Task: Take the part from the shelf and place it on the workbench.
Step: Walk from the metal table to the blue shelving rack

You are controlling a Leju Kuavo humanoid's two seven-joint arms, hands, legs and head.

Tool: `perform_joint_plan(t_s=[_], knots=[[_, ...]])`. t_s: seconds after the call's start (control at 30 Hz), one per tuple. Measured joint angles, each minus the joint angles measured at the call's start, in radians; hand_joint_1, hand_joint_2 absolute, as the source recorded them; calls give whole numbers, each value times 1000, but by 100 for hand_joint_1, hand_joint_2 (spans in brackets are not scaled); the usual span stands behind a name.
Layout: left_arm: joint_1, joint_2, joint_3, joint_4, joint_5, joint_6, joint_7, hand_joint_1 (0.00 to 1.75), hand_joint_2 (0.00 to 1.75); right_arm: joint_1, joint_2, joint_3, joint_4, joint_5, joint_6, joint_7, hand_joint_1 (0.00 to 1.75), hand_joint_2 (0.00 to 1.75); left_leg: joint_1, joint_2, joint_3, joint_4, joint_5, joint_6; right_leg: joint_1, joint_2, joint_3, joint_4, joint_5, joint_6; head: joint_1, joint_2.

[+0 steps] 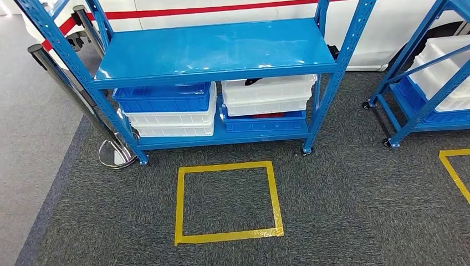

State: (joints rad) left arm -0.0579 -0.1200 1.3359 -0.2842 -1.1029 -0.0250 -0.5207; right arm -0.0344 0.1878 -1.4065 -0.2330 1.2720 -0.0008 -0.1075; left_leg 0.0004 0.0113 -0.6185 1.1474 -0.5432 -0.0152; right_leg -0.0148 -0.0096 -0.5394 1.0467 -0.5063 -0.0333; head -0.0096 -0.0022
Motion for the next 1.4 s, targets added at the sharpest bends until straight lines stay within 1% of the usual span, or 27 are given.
perform_joint_plan(t_s=[0.03, 0.07, 0.1, 0.13, 0.23, 0.27, 0.33, 0.37, 0.4, 0.43, 0.47, 0.53, 0.57, 0.6, 0.7, 0.77, 0.87, 0.9, 0.93, 0.97, 1.03, 1.1, 1.2, 1.27, 1.3, 1.37, 1.4], knots=[[0, 2, 0, 0, -1, 0, 0, 0, 0, 0, 1, 0, 0, 1, 0, 0, 0, 131, -5, 0, 10, -54, 42, 12, 1, 2, 8, 0, -7, 3, 0, 0], [0, 3, 0, 0, -2, 0, 0, 0, 0, 0, 3, 0, 0, 1, 0, 0, 0, 175, -10, -1, 17, -91, 70, 21, 2, 3, 13, -2, -14, 9, 0, 0], [1, 4, 0, 0, -2, 0, 0, 0, 0, 0, 5, 0, 0, 2, 0, 1, 0, 175, -13, -2, 20, -111, 83, 29, 2, 5, 19, -1, -16, 15, -1, 0], [1, 5, 0, 0, -3, 0, 1, 0, 0, -1, 5, 0, 0, 3, 0, 1, 0, 175, -15, -4, 24, -116, 78, 33, 3, 6, 25, 0, -16, 23, -1, 0], [0, 4, 0, 0, -7, -1, 3, 0, 0, -2, 6, 0, 0, 5, 0, 2, 0, 175, -9, -9, 58, -141, 89, 45, 2, 6, 28, 26, -30, 44, -1, 0], [-1, 4, 0, 0, -7, -1, 4, 0, 0, -2, 6, 0, 0, 6, 0, 2, 0, 175, -7, -10, 67, -147, 90, 47, 1, 7, 10, 63, -50, 48, 0, 0], [-2, 3, 0, 0, -8, -1, 6, 0, 0, -3, 6, 0, -1, 8, 0, 2, 0, 175, -7, -11, 76, -150, 83, 52, 0, 9, -57, 178, -103, 52, 1, 0], [-2, 3, 0, 0, -8, -1, 7, 0, 0, -2, 6, 0, -2, 8, 0, 2, 0, 175, -8, -11, 81, -150, 78, 54, 1, 9, -93, 227, -122, 53, 1, 0], [-1, 3, 0, 0, -9, -1, 7, 0, 0, 0, 6, 0, -2, 8, 0, 2, 0, 175, -9, -13, 88, -150, 71, 54, 1, 9, -117, 250, -126, 53, 0, 0], [0, 3, 0, 0, -9, -1, 8, 0, 0, 2, 6, 0, -2, 8, 0, 2, 0, 175, -9, -15, 99, -150, 63, 54, 1, 9, -126, 238, -109, 51, 1, 0], [1, 2, 0, 0, -10, -1, 9, 0, 0, 4, 6, 0, -3, 8, 1, 2, 0, 175, -10, -18, 111, -150, 55, 52, 2, 9, -119, 194, -73, 49, 1, 0], [1, -1, 0, 0, -11, -1, 10, 0, 0, 9, 6, 0, -5, 9, 2, 2, 0, 175, -10, -20, 134, -148, 36, 46, 6, 9, -88, 71, 21, 40, 1, 0], [0, -3, 0, 0, -12, -1, 11, 0, 0, 9, 6, 0, -5, 9, 3, 1, 0, 175, -11, -20, 140, -147, 26, 41, 9, 10, -78, 29, 45, 35, 0, 0], [-1, -4, 0, 0, -13, -1, 12, 0, 0, 9, 6, 0, -6, 10, 3, 0, 0, 175, -12, -20, 145, -146, 19, 35, 11, 11, -73, 6, 58, 30, 0, 0], [-3, -3, 0, 0, -13, -1, 14, 0, 0, 8, 8, 0, -7, 11, 4, -1, 0, 175, -13, -20, 154, -125, 13, 19, 8, 12, -56, -8, 49, 15, -1, 0], [-3, -2, 0, 0, -13, -1, 14, 0, 0, 9, 9, 0, -8, 11, 6, -1, 0, 175, -10, -18, 119, -53, -5, 8, 2, 11, -36, -14, 39, 6, -4, 0], [-2, -2, 0, 0, -13, -1, 14, 0, 0, 9, 10, 0, -9, 11, 8, -1, 0, 175, 4, -17, 2, 124, -74, -10, 0, 10, -13, -17, 17, 3, -7, 0], [-1, -3, 0, 0, -13, -1, 15, 0, 0, 10, 10, 0, -9, 11, 8, -1, 0, 175, 8, -17, -28, 151, -85, -15, -1, 10, -3, -17, 8, 4, -7, 0], [1, -3, 0, 0, -13, -1, 15, 0, 0, 10, 10, 0, -9, 11, 9, -1, 0, 175, 12, -17, -43, 146, -76, -19, -2, 11, 10, -17, -2, 6, -7, 0], [2, -3, 0, 0, -13, -1, 15, 0, 0, 11, 10, 0, -9, 11, 8, -1, 0, 175, 14, -17, -43, 109, -48, -20, -4, 11, 25, -17, -13, 10, -7, 0], [5, -3, 0, 0, -13, -1, 15, 0, 0, 12, 10, 0, -9, 11, 8, -1, 0, 175, 14, -14, -21, -14, 49, -18, -8, 11, 53, -16, -35, 18, -7, 0], [7, -3, 0, 0, -13, -1, 16, 0, 0, 11, 10, 0, -9, 11, 8, -1, 0, 175, 9, -10, -4, -89, 100, -6, -8, 11, 71, -18, -54, 32, -9, 0], [6, -3, 0, 0, -13, -1, 16, 0, 0, 7, 11, 0, -10, 11, 8, -1, 0, 175, 4, -12, 22, -111, 91, 21, -9, 11, 89, -4, -55, 56, -10, 0], [4, -3, 0, -1, -13, -1, 16, 0, 0, 3, 11, 0, -10, 11, 7, -2, 0, 175, 5, -16, 52, -126, 80, 36, -11, 10, 59, 64, -47, 63, -9, 0], [2, -3, 0, -1, -13, -1, 16, 0, 0, 1, 11, 0, -10, 11, 8, -2, 0, 175, 5, -16, 67, -132, 74, 42, -11, 10, 21, 120, -55, 64, -8, 0], [1, -3, 0, -1, -13, -2, 16, 0, 0, 1, 11, 0, -10, 11, 9, -2, 0, 175, 2, -16, 88, -134, 54, 49, -8, 10, -72, 231, -101, 64, -8, 0], [1, -3, 0, -1, -13, -2, 16, 0, 0, 3, 11, 0, -10, 11, 10, -2, 0, 175, 0, -18, 101, -134, 43, 50, -7, 10, -110, 261, -125, 65, -8, 0]])
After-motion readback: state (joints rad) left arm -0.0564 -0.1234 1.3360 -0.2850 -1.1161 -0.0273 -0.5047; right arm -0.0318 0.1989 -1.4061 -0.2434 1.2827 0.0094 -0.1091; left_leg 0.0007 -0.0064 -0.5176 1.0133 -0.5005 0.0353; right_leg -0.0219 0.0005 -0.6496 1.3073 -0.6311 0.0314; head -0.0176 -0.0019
